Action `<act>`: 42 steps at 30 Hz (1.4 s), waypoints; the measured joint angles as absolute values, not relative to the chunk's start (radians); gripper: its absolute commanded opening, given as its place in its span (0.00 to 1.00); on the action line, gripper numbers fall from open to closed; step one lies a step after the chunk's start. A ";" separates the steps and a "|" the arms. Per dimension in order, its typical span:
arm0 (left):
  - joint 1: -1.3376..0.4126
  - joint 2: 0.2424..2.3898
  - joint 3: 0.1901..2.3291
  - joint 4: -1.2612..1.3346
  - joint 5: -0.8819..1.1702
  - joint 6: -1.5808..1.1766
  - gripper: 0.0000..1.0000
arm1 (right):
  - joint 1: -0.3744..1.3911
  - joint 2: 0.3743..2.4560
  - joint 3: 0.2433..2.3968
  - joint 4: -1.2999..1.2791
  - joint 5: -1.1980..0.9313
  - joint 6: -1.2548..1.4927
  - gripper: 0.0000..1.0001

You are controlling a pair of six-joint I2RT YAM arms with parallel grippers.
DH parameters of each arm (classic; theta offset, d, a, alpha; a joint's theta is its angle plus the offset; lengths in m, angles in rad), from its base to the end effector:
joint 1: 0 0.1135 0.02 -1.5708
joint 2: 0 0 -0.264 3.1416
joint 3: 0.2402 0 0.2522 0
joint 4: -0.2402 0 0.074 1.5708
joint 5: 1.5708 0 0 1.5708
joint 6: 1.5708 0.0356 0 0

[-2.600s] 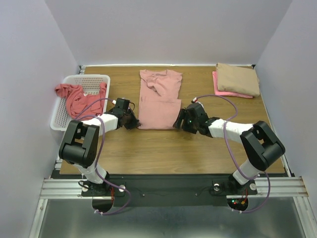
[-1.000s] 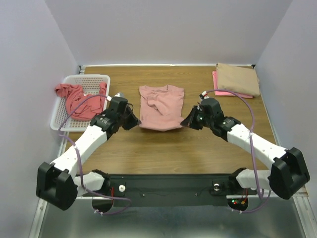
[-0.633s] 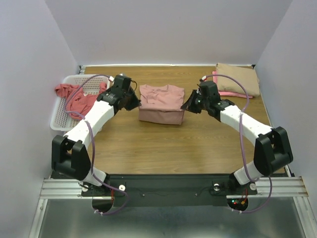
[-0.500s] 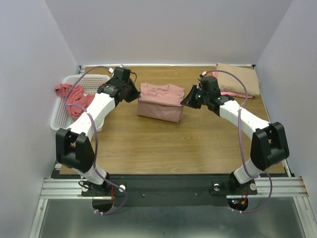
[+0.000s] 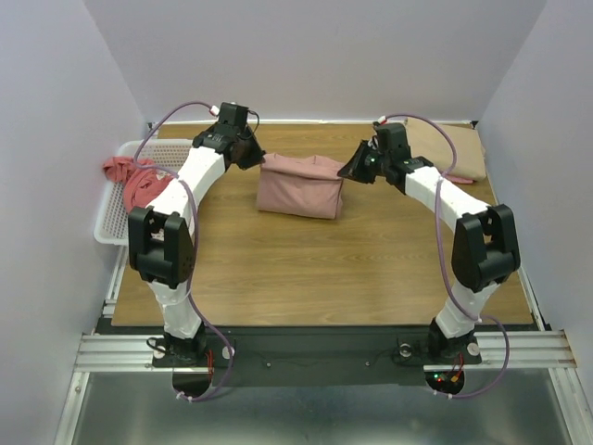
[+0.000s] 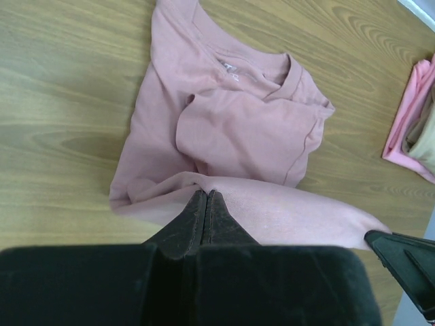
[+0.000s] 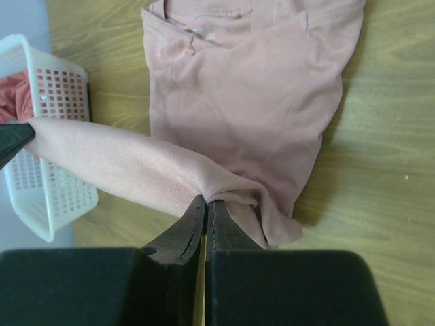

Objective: Fold and stack the t-shirts
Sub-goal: Fold the tshirt

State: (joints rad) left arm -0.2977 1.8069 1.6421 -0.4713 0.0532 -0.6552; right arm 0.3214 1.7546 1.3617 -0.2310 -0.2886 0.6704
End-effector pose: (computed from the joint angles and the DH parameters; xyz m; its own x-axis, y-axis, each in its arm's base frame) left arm 0.4023 -0.1254 0.3241 -0.6537 -0.4359 -0.6186 -0.0814 0.8532 -0.5152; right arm 0.3813 0.1376 0.2715 -0.7586 0.3752 -0.5327 -0.0646 0.7702 0.6345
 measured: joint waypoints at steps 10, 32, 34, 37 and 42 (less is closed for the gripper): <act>-0.258 1.966 1.797 -0.467 0.086 -0.627 0.00 | 0.295 1.940 1.556 -0.224 -0.290 0.652 0.00; -0.247 2.316 2.103 -0.446 0.125 -0.542 0.99 | 0.248 2.203 1.752 -0.226 -0.294 0.624 1.00; -0.247 2.312 2.103 -0.447 0.124 -0.537 0.99 | 0.248 2.202 1.750 -0.224 -0.313 0.612 1.00; -0.247 2.262 2.036 -0.432 0.122 -0.532 0.99 | 0.248 2.181 1.701 -0.216 -0.321 0.591 1.00; -0.249 2.027 1.747 -0.402 0.119 -0.538 0.98 | 0.250 2.143 1.602 -0.218 -0.319 0.572 1.00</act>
